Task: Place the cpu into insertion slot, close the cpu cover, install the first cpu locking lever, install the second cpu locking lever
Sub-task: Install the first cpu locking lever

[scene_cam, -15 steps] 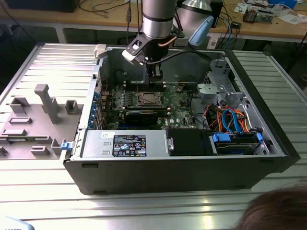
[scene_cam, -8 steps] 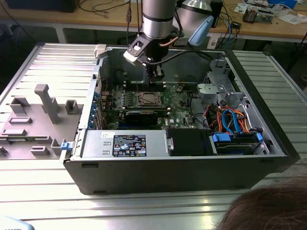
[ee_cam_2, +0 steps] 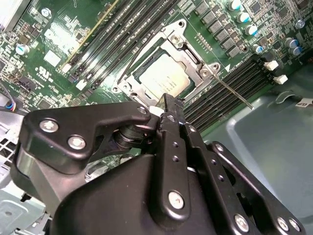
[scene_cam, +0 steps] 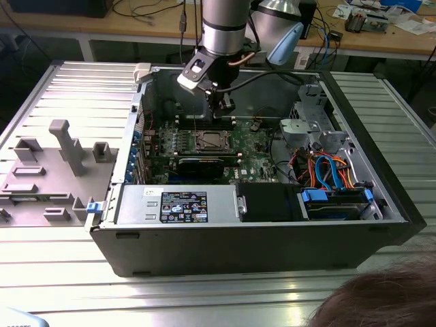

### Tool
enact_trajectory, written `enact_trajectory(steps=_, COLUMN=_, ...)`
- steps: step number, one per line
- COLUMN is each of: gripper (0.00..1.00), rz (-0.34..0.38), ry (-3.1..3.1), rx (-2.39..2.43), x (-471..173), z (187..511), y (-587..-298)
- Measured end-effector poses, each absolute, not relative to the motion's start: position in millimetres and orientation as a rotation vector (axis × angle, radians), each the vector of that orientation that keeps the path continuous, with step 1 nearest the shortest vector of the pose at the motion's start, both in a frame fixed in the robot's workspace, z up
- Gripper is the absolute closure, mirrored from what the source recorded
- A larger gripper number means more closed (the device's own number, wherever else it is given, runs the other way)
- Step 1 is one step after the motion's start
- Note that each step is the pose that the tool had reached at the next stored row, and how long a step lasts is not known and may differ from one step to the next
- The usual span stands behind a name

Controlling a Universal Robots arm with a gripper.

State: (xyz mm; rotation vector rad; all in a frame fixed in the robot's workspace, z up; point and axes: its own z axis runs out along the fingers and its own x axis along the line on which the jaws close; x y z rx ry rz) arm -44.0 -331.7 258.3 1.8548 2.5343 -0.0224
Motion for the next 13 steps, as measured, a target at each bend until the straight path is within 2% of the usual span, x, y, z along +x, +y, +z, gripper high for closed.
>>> enact_trajectory(steps=13, gripper=0.89, rz=-0.022, ry=2.628, rx=1.718, x=-44.0, z=258.3, y=-331.7)
